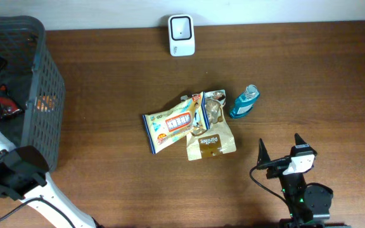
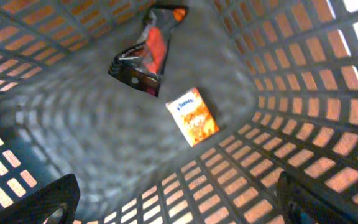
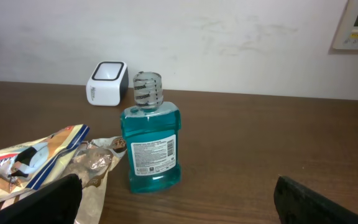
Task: Scan the item barcode
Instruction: 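Lower the left gripper into the basket and grasp the orange Kleenex pack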
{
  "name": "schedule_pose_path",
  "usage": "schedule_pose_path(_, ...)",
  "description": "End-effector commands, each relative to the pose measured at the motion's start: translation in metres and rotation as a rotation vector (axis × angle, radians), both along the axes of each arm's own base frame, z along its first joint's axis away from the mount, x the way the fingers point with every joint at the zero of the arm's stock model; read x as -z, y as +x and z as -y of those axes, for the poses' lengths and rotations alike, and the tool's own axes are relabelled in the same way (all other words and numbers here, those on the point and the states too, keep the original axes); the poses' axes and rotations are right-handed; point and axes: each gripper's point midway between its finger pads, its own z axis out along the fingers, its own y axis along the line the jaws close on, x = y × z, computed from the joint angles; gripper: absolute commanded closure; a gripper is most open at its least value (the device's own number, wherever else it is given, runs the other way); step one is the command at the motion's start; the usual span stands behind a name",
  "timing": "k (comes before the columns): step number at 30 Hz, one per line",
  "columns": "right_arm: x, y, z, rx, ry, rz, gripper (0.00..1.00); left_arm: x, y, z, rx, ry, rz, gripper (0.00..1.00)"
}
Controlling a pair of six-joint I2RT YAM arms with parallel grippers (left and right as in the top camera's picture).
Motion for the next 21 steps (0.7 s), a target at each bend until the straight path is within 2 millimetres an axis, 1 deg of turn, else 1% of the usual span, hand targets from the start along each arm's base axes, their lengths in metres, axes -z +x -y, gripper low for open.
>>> schedule_pose_path(1,0.003,0.000,0.001,0.005,0.000,-0.005,0.02,0.039,0.002,-0.008,-0.040,-0.026,-0.095,0.01)
schedule_pose_path(3,0.003,0.000,0.001,0.005,0.000,-0.005,0.02,0.058,0.005,-0.005,-0.033,-0.070,-0.126,0.01)
schedule_pose_path(4,0.003,0.000,0.001,0.005,0.000,-0.005,0.02,0.072,0.007,-0.002,-0.026,-0.107,-0.143,0.01)
schedule_pose_path(6,0.003,0.000,0.001,0.005,0.000,-0.005,0.02,0.092,0.014,0.002,-0.015,-0.158,-0.152,0.01)
schedule_pose_path(9,0.003,0.000,0.001,0.005,0.000,-0.005,0.01,0.115,0.023,0.002,-0.008,-0.191,-0.152,0.01)
schedule_pose_path(13,0.003,0.000,0.001,0.005,0.000,-0.005,0.02,0.131,0.033,0.005,0.004,-0.221,-0.126,0.01)
schedule_pose_path(17,0.003,0.000,0.001,0.005,0.000,-0.005,0.02,0.147,0.038,0.008,0.014,-0.236,-0.124,0.01)
schedule_pose_path(21,0.003,0.000,0.001,0.005,0.000,-0.005,0.02,0.166,0.050,0.017,0.041,-0.228,-0.118,0.01)
